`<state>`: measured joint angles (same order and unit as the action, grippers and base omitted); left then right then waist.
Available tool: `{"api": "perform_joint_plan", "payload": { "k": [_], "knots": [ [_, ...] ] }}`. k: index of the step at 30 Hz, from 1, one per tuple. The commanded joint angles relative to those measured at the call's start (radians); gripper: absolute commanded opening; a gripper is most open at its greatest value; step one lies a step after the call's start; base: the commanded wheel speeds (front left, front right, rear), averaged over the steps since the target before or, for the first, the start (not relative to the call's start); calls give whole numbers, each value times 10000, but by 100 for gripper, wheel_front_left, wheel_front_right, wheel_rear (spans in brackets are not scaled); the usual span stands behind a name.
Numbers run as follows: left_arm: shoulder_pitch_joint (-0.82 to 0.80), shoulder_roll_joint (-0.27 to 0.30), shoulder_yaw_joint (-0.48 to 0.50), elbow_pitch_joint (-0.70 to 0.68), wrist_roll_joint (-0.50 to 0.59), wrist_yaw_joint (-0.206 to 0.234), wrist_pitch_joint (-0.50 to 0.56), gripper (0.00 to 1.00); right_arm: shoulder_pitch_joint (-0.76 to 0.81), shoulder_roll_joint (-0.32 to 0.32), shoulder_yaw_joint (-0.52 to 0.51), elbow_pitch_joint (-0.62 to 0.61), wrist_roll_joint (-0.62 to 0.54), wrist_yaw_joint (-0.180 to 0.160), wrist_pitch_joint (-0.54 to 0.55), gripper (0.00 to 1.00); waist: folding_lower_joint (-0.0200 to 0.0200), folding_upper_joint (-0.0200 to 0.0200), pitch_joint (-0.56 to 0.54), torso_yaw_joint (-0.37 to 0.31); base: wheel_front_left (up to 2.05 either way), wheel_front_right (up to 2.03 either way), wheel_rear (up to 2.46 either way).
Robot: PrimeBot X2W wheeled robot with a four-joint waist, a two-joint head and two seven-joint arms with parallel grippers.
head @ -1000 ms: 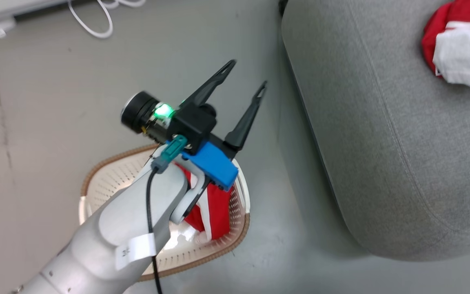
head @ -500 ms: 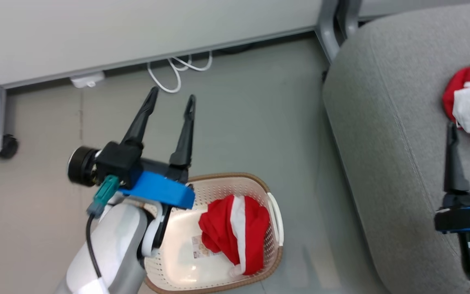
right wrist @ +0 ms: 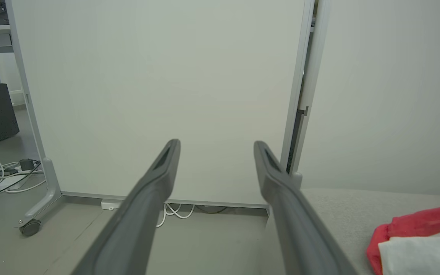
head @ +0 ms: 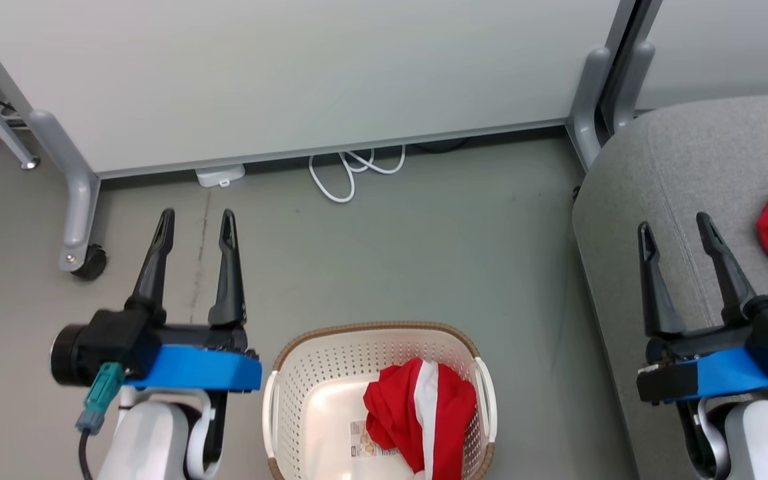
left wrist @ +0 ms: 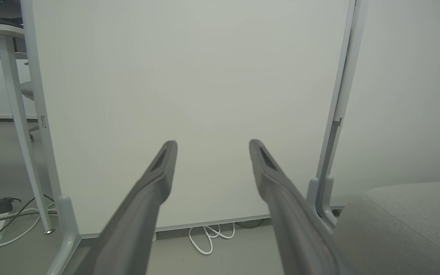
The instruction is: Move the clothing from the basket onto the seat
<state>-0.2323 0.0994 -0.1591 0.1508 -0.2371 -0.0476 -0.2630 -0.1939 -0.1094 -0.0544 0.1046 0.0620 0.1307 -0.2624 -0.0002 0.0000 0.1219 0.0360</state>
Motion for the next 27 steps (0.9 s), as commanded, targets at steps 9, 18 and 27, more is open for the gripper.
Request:
{"api": "perform_joint_plan", "payload": {
  "k": [9, 18, 27],
  "knots": [
    [1156, -378, 995, 25, 595, -490, -25, 100, 954, 266, 12, 165, 164, 1, -37, 100, 2, 0, -508, 137, 0, 0, 0],
    [1611, -481, 1293, 246, 889, -666, -25, 100, 1577, 437, -120, 320, 321, 1, -38, 100, 2, 0, -720, 49, 0, 0, 0],
    [1753, -498, 1362, 244, 821, -701, -26, 100, 1863, 540, -96, 421, 364, 1, -38, 100, 2, 0, -840, -42, 0, 0, 0]
  ]
}}
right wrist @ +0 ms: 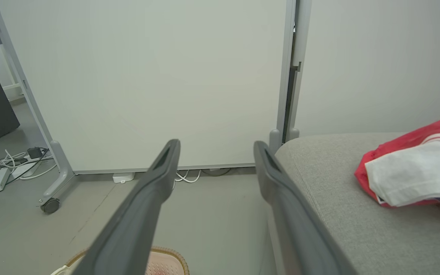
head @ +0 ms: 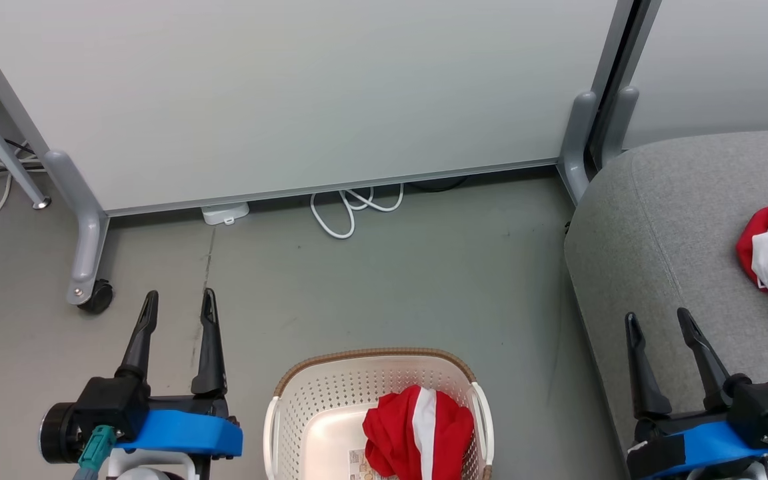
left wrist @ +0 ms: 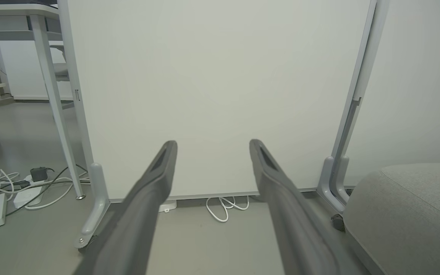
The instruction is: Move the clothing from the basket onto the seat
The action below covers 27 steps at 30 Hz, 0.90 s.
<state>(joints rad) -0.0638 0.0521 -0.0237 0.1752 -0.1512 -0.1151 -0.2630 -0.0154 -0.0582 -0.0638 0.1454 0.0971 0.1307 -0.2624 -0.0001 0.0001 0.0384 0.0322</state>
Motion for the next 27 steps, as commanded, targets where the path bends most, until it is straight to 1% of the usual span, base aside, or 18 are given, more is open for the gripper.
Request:
{"api": "perform_joint_plan", "payload": {
  "k": [1, 16, 21, 27],
  "knots": [
    [80, -21, 4, 8, -43, -28, -26, 100, 97, 36, -7, 21, 13, 1, -38, 100, 1, -1, -11, -13, 0, 0, 0],
    [-73, -23, -173, 199, 24, -65, -26, 100, 29, 78, 25, 42, 59, 1, -38, 100, 1, -1, 132, -39, 0, 0, 0],
    [-549, -19, -738, 646, 25, -115, -26, 100, -183, 80, 79, 68, 82, 1, -38, 100, 1, -1, 390, -109, 0, 0, 0],
    [-1436, 9, -1542, 1462, 166, -151, -26, 100, -503, 80, 193, 16, 84, 1, -38, 100, 1, -1, 950, -440, 0, 0, 0]
  ]
}}
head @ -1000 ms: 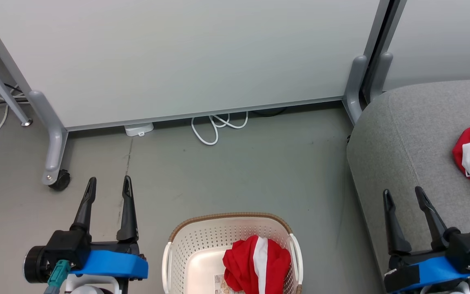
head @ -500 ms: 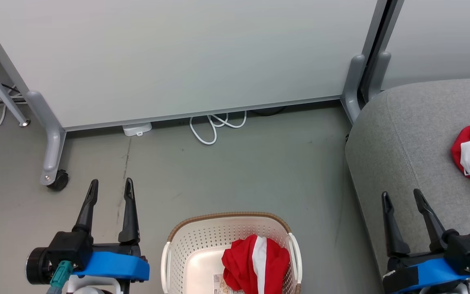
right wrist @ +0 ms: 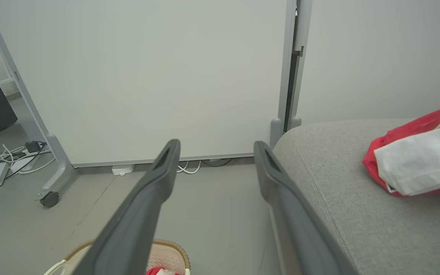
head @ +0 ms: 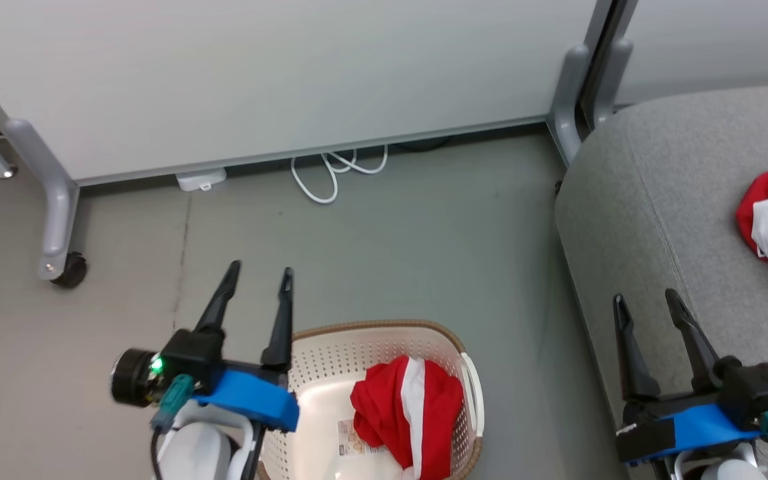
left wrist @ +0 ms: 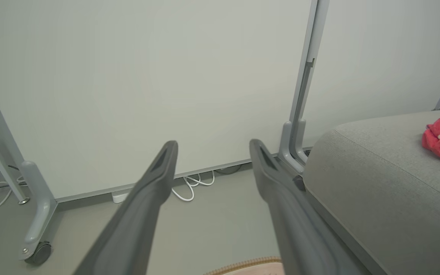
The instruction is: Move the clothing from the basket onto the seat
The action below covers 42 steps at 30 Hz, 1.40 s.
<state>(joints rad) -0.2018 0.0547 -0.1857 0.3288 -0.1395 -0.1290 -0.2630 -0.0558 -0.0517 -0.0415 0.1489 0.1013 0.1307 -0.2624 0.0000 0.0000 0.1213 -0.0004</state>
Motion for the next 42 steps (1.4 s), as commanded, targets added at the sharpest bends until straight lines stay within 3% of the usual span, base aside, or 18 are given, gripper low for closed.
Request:
{"api": "perform_joint_plan", "payload": {
  "k": [1, 19, 31, 42],
  "knots": [
    [-224, 42, -132, 90, 16, -16, -26, 100, -178, 14, 11, -39, 41, 1, -38, 100, 0, 0, 290, -200, 0, 0, 0],
    [-3792, 993, -3667, 3765, -1011, -19, -27, 100, -1827, 12, 290, -422, 63, 1, -38, 100, 0, 0, 3349, -1337, 0, 0, 0],
    [-5830, 1168, -6167, 6842, -2433, -20, 89, 100, -2912, 19, 430, -802, 191, 1, -38, 100, 0, 0, 5358, -1776, 0, 0, 0],
    [-7342, 1366, -7872, 8028, -3568, -21, 512, 100, -3658, 19, 394, -1139, 253, 1, -37, 100, 0, 0, 6943, -1927, 0, 0, 0]
  ]
}}
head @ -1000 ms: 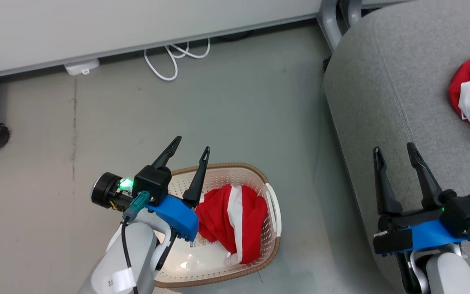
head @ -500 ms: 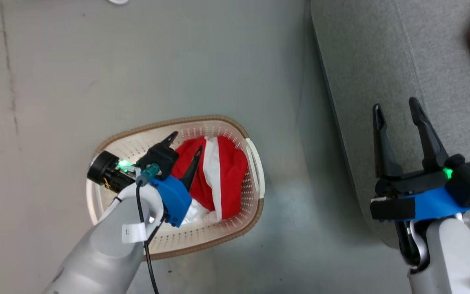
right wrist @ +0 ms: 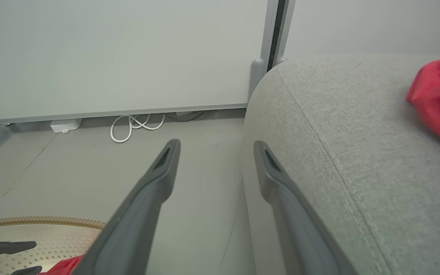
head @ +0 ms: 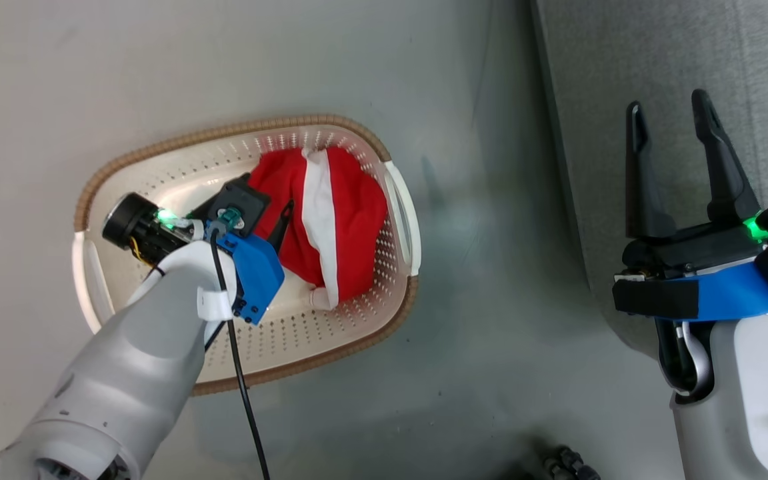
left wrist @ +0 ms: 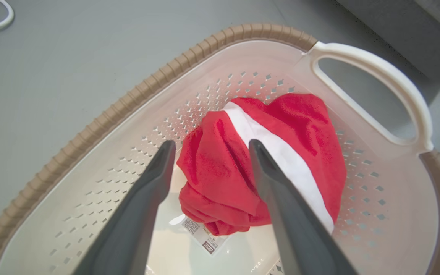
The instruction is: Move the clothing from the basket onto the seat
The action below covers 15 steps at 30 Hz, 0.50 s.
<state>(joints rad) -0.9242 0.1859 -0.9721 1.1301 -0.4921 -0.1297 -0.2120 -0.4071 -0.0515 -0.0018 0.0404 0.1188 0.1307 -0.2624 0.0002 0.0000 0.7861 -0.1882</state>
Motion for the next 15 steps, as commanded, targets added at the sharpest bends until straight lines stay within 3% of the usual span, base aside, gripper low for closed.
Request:
{"api": "perform_joint_plan", "payload": {
  "k": [1, 15],
  "knots": [
    [-210, 80, -103, 109, -127, -13, 75, 100, -209, 17, -13, -72, 81, 1, -37, 100, -2, 0, 425, -54, 0, 0, 0],
    [-1266, 287, -1421, 690, -991, -13, 408, 100, -654, 18, -57, -349, 30, 1, -38, 100, -2, 0, 1710, -75, 0, 0, 0]
  ]
}}
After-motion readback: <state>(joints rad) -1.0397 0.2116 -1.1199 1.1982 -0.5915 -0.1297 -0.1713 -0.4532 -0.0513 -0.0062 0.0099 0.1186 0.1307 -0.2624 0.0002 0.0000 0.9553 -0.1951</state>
